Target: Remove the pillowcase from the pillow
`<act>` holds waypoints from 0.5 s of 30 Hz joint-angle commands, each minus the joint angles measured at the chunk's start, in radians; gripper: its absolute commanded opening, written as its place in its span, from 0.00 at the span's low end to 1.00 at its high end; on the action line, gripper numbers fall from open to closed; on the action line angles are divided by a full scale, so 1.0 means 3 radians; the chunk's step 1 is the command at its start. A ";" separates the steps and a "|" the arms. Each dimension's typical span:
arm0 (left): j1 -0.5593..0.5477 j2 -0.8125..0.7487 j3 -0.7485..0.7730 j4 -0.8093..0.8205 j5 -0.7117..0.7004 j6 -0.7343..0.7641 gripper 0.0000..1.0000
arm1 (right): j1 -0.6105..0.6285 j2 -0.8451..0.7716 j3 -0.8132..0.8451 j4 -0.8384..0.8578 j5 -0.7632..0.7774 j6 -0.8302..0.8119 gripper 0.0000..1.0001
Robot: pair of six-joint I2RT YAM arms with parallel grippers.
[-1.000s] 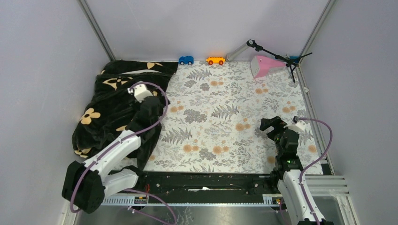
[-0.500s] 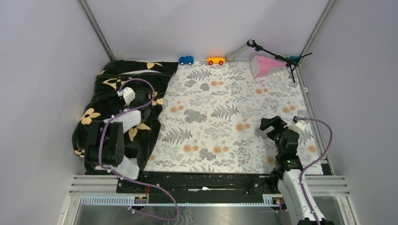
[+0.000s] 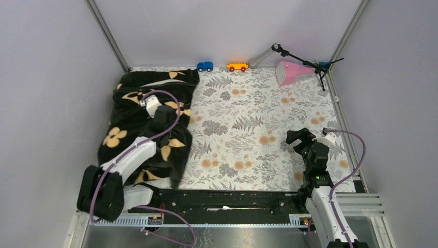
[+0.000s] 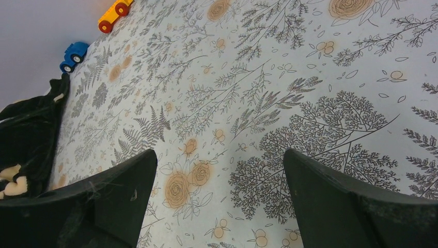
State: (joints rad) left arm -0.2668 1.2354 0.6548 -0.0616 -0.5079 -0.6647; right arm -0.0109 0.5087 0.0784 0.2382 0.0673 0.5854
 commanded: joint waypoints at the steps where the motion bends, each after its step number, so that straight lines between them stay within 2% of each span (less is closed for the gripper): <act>1: -0.0709 -0.0616 0.0295 -0.0123 -0.0177 0.0171 0.00 | 0.0020 -0.0006 0.0006 0.0157 0.0019 0.0025 1.00; 5: -0.1047 -0.0928 0.0398 -0.0044 0.0130 0.0169 0.00 | 0.0019 -0.0003 0.0005 0.0171 0.0005 0.0014 1.00; 12: -0.1152 -0.0782 0.0320 0.0696 0.1885 0.0658 0.00 | 0.0021 0.0088 0.0027 0.0237 -0.0167 -0.0029 1.00; 13: -0.1243 -0.0738 0.0314 0.0683 0.1948 0.0745 0.00 | 0.0021 0.0123 0.0034 0.0264 -0.0207 -0.0044 1.00; 15: -0.1597 -0.0707 0.0275 0.0564 0.1573 0.0892 0.00 | 0.0021 0.0223 0.0030 0.0370 -0.0382 -0.0067 1.00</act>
State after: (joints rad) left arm -0.6132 1.0195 0.7010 -0.0799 -0.1684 -0.5190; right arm -0.0109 0.5369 0.0784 0.2619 0.0341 0.5835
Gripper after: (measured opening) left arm 0.052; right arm 0.993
